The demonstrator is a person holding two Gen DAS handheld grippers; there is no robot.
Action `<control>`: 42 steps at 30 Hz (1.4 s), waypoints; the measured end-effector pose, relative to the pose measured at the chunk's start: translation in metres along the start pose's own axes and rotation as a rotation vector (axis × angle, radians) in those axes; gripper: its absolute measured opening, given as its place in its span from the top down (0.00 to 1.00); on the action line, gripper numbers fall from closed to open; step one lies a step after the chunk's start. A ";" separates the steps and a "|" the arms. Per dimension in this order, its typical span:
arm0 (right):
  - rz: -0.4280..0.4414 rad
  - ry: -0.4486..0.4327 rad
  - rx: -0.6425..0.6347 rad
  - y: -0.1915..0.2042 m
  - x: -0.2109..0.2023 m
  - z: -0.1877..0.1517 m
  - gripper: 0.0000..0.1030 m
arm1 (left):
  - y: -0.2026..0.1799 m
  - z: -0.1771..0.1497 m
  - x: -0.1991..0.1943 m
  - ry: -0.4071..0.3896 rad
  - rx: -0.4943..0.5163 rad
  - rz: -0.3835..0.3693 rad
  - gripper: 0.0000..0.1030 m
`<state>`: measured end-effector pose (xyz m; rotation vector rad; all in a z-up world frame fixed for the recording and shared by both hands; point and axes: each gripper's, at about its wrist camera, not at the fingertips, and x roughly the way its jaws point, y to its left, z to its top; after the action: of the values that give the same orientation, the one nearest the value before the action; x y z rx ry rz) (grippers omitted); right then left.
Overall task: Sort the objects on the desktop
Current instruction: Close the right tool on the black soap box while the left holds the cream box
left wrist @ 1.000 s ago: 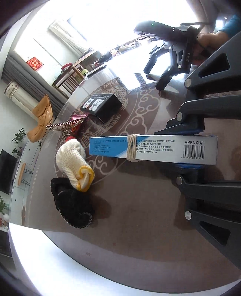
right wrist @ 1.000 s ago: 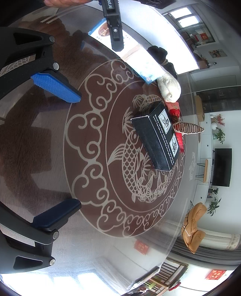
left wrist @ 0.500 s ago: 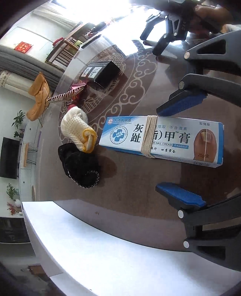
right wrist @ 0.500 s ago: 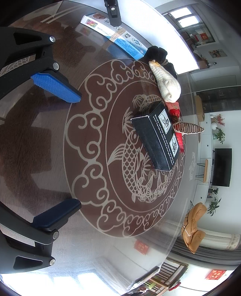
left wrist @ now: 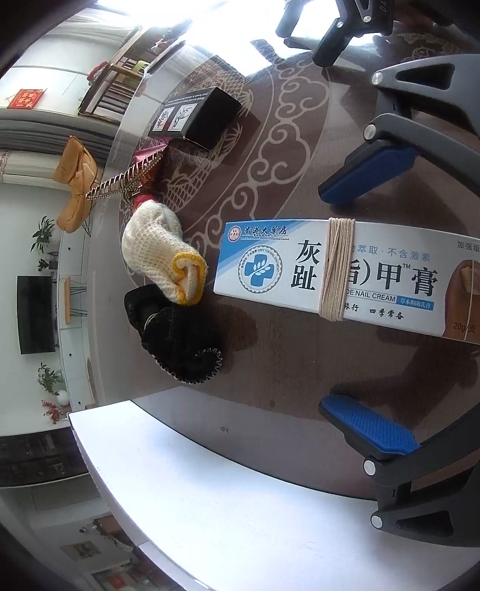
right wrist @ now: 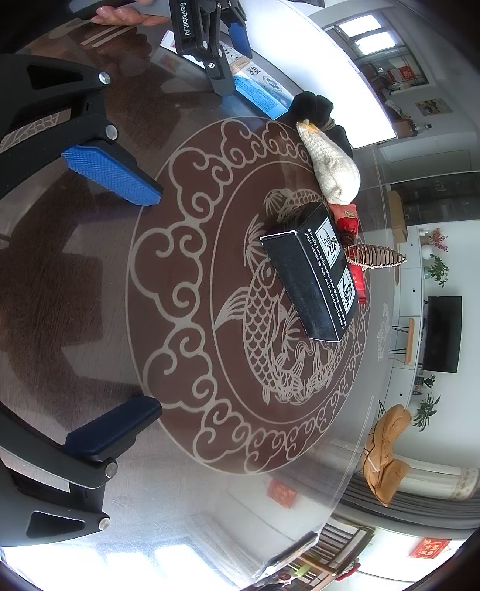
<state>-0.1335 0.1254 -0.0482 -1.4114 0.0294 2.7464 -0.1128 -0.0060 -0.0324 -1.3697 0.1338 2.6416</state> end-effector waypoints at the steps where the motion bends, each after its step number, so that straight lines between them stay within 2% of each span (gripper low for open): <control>1: 0.000 0.000 0.000 0.000 0.000 0.000 0.00 | 0.000 -0.001 0.000 -0.001 0.000 0.000 0.00; 14: -0.002 0.002 0.005 0.000 0.000 0.000 0.00 | -0.002 -0.001 -0.001 -0.004 0.000 -0.002 0.00; 16: 0.002 0.043 -0.005 0.001 0.003 0.006 0.00 | -0.002 -0.001 -0.001 -0.005 -0.002 -0.002 0.00; 18: 0.047 0.104 0.001 -0.001 0.006 0.022 0.00 | -0.003 -0.001 -0.001 -0.005 -0.002 -0.002 0.00; 20: 0.101 0.053 0.078 -0.009 0.000 0.044 0.00 | -0.003 -0.001 -0.001 -0.005 -0.001 -0.002 0.00; 22: 0.109 0.019 0.137 -0.008 -0.003 0.073 0.00 | -0.003 -0.001 -0.001 -0.005 -0.001 -0.002 0.00; 24: 0.124 0.040 0.171 0.000 0.011 0.102 0.00 | -0.003 -0.001 -0.001 -0.005 -0.001 -0.002 0.00; 28: 0.016 0.119 0.245 0.018 0.056 0.135 0.00 | -0.003 0.000 -0.001 -0.005 -0.002 -0.004 0.00; 31: -0.037 0.163 0.282 0.024 0.085 0.137 0.00 | -0.004 0.000 -0.001 -0.005 -0.004 -0.005 0.00; 32: -0.062 0.135 0.267 0.028 0.085 0.136 0.00 | -0.004 0.000 -0.001 -0.005 -0.003 -0.002 0.00; 34: -0.075 0.099 0.237 0.031 0.080 0.130 0.02 | -0.004 0.000 -0.001 -0.007 -0.004 -0.003 0.00; 37: -0.087 0.028 0.127 0.036 0.068 0.117 0.15 | -0.003 -0.001 0.000 -0.007 -0.003 -0.004 0.00; 39: -0.061 -0.010 0.086 0.031 0.057 0.107 0.33 | -0.004 -0.001 0.000 -0.007 -0.004 -0.004 0.00; 41: -0.043 -0.025 0.058 0.025 0.045 0.096 0.41 | -0.004 -0.001 0.001 -0.007 -0.005 -0.004 0.00; 42: -0.031 -0.029 0.035 0.024 0.039 0.088 0.42 | -0.004 -0.001 0.001 -0.007 -0.005 -0.003 0.00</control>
<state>-0.2290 0.1071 -0.0294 -1.3512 0.0542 2.7274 -0.1112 -0.0019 -0.0336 -1.3607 0.1245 2.6461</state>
